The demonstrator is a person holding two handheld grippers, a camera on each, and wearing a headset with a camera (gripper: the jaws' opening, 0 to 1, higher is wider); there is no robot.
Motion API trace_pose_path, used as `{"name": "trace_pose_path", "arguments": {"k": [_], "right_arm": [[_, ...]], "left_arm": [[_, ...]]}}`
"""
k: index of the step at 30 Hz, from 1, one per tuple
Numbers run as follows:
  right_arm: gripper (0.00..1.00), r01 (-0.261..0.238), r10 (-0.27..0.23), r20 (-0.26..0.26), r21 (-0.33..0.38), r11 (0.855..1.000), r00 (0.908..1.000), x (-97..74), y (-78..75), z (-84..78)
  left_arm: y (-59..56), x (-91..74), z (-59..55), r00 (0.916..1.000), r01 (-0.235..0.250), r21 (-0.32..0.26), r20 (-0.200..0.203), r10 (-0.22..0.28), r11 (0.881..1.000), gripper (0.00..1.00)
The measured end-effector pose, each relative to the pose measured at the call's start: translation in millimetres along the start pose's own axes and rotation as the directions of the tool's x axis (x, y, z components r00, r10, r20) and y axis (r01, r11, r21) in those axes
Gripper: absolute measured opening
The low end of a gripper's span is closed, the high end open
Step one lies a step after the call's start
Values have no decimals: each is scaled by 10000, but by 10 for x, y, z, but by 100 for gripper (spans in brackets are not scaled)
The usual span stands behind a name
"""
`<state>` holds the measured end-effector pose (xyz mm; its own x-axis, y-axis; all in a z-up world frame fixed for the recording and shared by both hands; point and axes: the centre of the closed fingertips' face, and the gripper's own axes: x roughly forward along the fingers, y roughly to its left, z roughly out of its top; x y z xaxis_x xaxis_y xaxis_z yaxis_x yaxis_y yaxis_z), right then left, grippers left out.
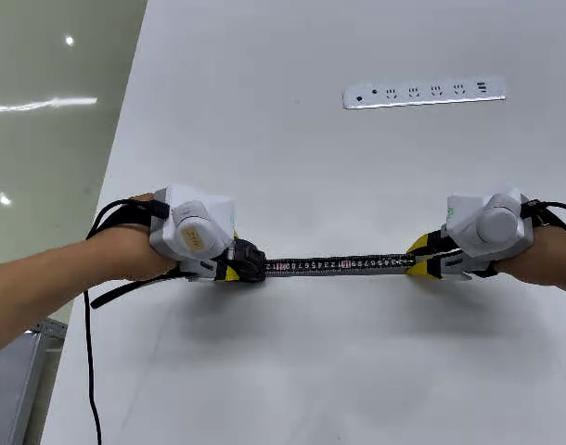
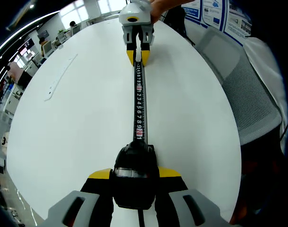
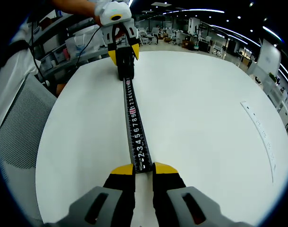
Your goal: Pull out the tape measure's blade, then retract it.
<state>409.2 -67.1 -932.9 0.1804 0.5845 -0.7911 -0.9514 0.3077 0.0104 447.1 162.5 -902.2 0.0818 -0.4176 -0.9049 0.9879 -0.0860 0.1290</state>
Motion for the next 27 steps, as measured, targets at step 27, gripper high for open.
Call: {"name": "trace_pose_path", "arguments": {"k": [27], "right_arm": [[15,330,-332,-346,-71,9994,9989,19,-24,-28]], "left_arm": [[14,15,11,9993,26,-302,379,-14,9995,32]]}}
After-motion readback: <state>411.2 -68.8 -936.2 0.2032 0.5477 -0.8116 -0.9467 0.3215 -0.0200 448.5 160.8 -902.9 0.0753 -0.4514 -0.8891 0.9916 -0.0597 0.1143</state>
